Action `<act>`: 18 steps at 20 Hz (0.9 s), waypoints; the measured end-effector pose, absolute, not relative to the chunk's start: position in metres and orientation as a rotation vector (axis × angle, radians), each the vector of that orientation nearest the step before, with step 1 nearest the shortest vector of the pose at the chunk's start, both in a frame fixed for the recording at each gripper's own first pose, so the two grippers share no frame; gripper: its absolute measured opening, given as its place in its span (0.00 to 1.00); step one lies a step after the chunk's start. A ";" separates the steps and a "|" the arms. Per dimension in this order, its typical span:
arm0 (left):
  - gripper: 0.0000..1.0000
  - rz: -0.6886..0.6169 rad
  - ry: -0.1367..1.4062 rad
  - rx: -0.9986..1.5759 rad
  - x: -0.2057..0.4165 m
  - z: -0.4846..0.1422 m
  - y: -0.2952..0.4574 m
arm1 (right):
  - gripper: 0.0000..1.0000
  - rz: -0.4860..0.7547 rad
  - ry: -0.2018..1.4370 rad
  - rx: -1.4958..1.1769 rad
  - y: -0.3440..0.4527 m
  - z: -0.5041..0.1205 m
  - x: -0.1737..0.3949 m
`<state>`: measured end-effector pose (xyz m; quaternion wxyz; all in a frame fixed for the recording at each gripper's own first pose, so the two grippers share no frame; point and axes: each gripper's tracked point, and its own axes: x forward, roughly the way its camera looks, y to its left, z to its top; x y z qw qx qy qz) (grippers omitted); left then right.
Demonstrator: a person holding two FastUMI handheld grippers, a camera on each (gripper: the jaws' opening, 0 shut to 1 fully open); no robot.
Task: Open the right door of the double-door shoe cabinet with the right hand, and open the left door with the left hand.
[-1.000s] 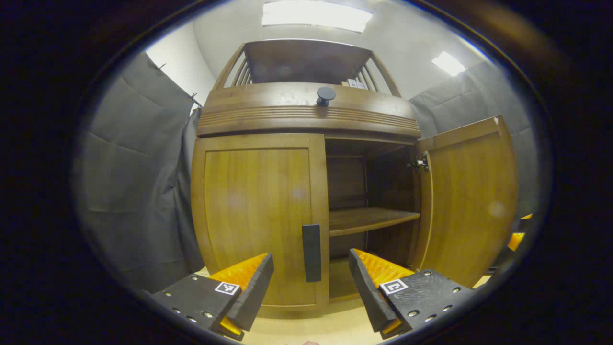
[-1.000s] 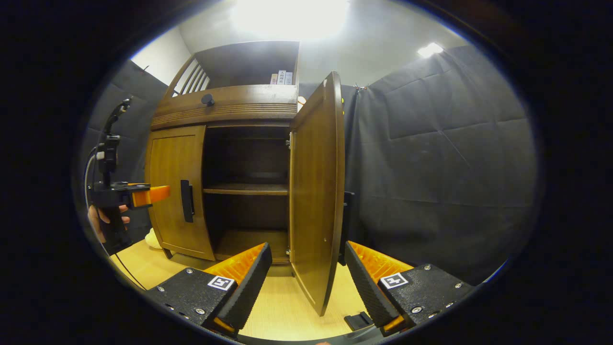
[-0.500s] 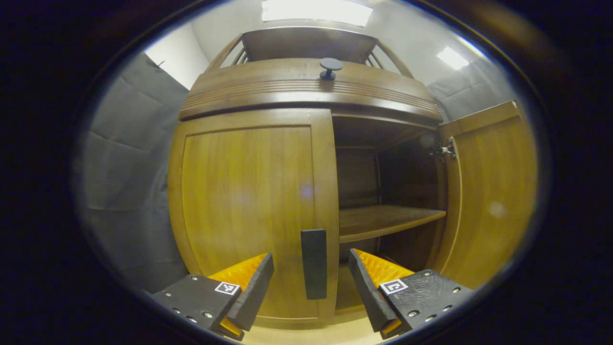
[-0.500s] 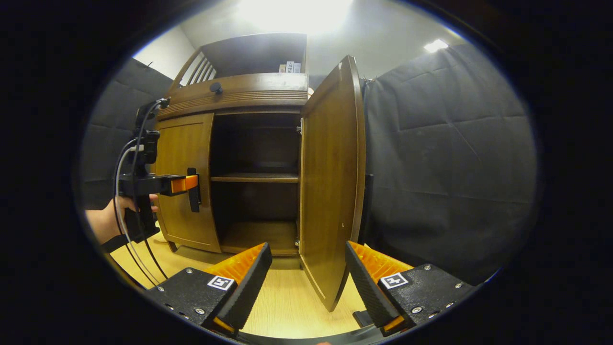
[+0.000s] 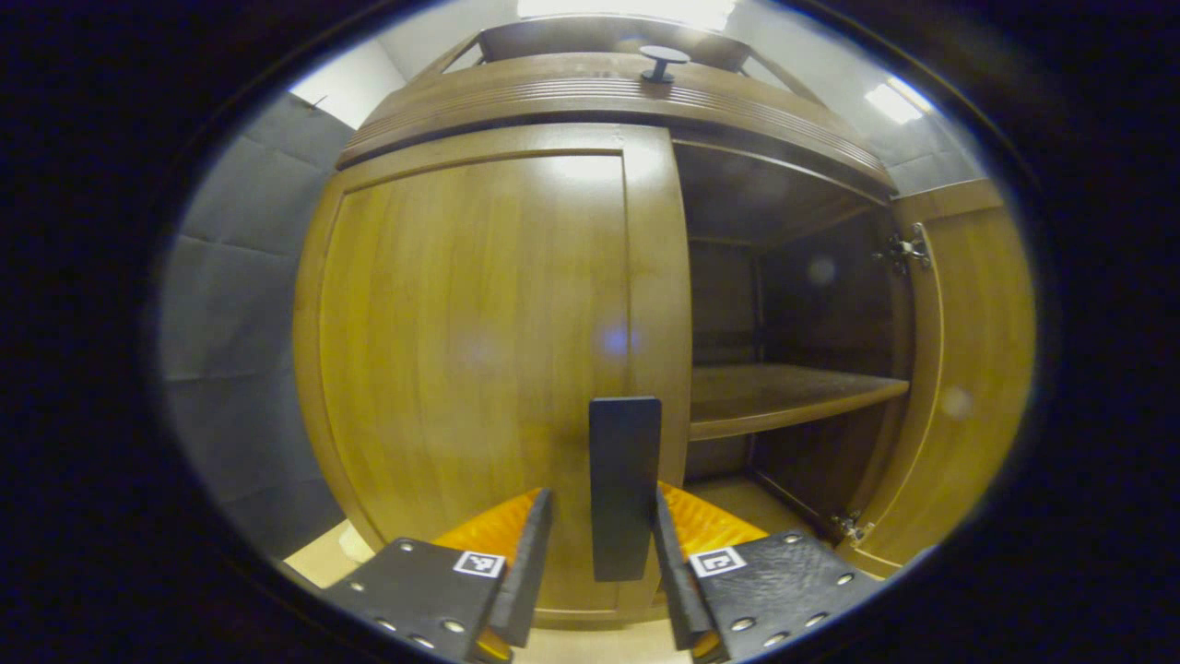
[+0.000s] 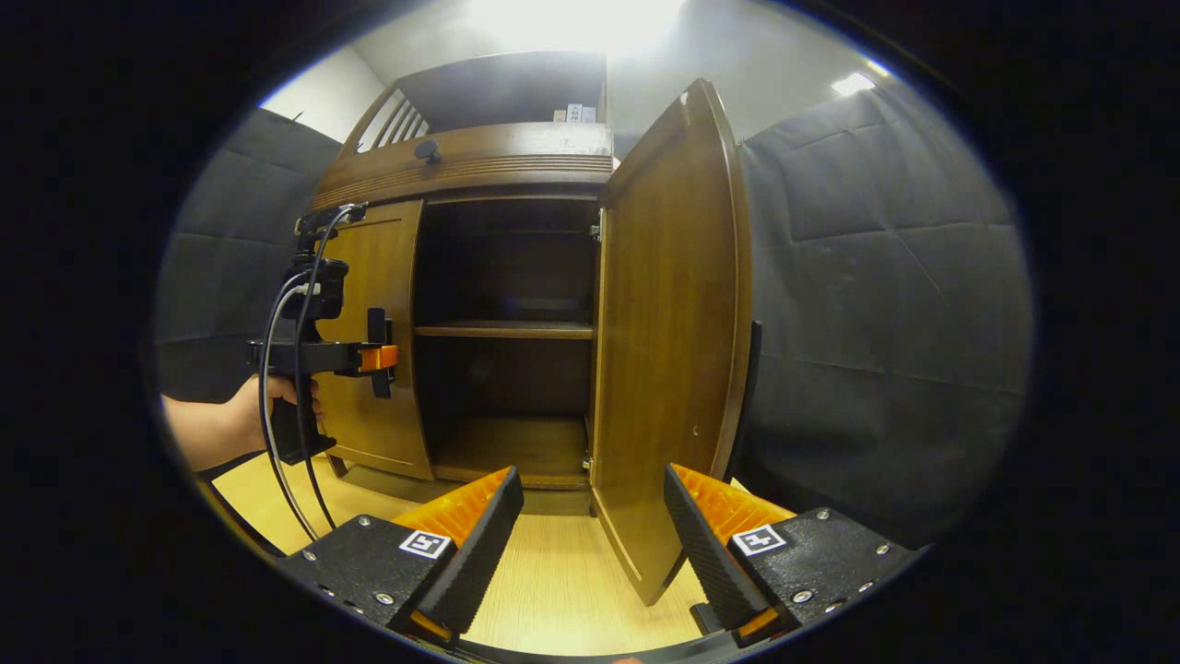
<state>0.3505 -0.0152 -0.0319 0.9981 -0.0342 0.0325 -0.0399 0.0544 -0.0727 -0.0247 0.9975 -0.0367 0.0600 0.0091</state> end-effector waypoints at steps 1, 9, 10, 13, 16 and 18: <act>0.50 -0.076 0.071 -0.070 0.351 -0.034 -0.014 | 0.95 0.021 0.123 -0.070 -0.073 -0.027 0.053; 0.19 -0.088 0.094 -0.068 0.337 -0.036 -0.020 | 0.95 0.018 0.105 -0.053 -0.069 -0.024 0.052; 0.19 -0.085 0.097 -0.058 0.333 -0.036 -0.019 | 0.95 0.019 0.101 -0.046 -0.068 -0.024 0.050; 0.21 -0.090 0.101 -0.071 0.327 -0.034 -0.018 | 0.94 0.021 0.098 -0.022 -0.060 -0.021 0.042; 0.25 -0.099 0.091 -0.072 0.308 -0.034 -0.015 | 0.95 0.016 0.086 -0.002 -0.055 -0.016 0.039; 0.25 -0.105 0.092 -0.077 0.294 -0.033 -0.008 | 0.94 0.021 0.084 0.015 -0.052 -0.016 0.035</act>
